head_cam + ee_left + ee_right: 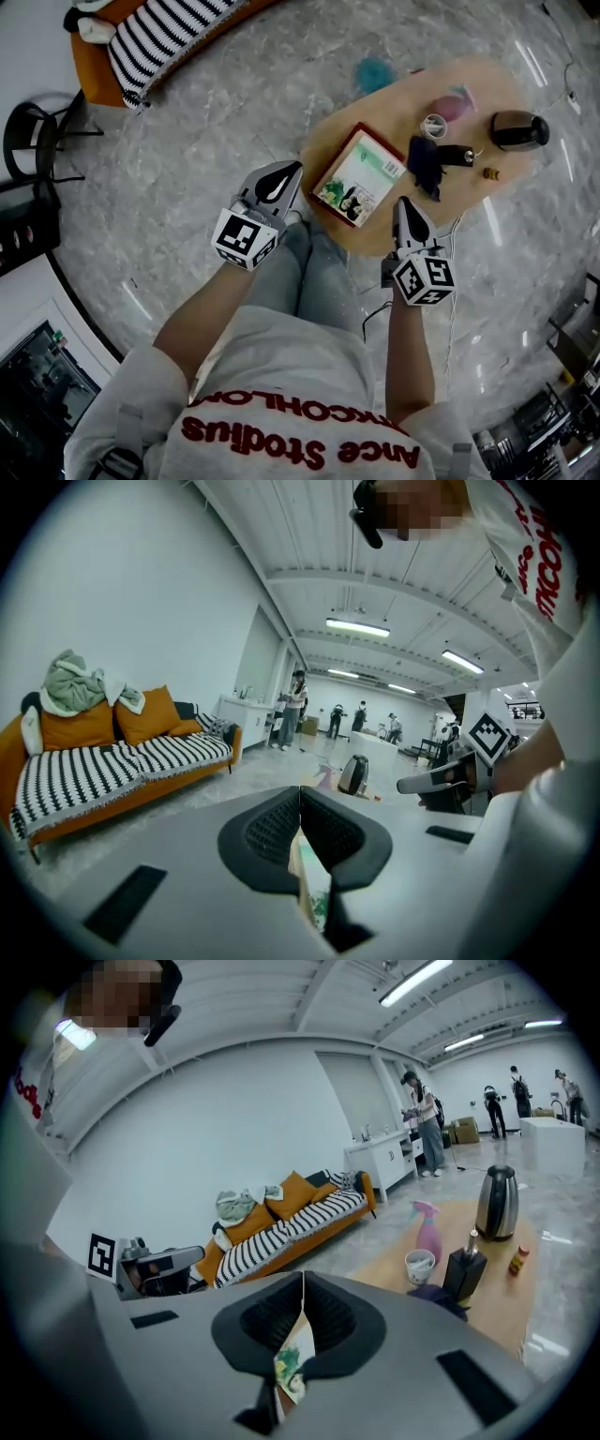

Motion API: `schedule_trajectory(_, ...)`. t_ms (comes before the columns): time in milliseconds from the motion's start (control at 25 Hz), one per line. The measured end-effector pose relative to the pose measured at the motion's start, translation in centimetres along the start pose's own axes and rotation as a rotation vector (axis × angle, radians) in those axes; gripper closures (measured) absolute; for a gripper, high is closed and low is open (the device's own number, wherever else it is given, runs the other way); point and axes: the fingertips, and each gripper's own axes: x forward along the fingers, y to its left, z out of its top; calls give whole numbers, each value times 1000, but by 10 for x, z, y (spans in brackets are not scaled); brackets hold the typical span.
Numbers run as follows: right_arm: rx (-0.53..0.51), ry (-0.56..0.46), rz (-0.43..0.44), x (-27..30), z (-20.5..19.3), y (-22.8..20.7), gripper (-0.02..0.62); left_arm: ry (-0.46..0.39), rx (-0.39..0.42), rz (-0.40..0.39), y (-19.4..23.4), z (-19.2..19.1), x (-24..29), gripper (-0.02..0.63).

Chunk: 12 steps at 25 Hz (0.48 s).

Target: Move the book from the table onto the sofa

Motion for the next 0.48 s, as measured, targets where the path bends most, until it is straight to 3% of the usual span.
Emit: schedule_trajectory(480,115,202,-20,76,-106,-65,566,224,-72,-56,-11,-122,86,589)
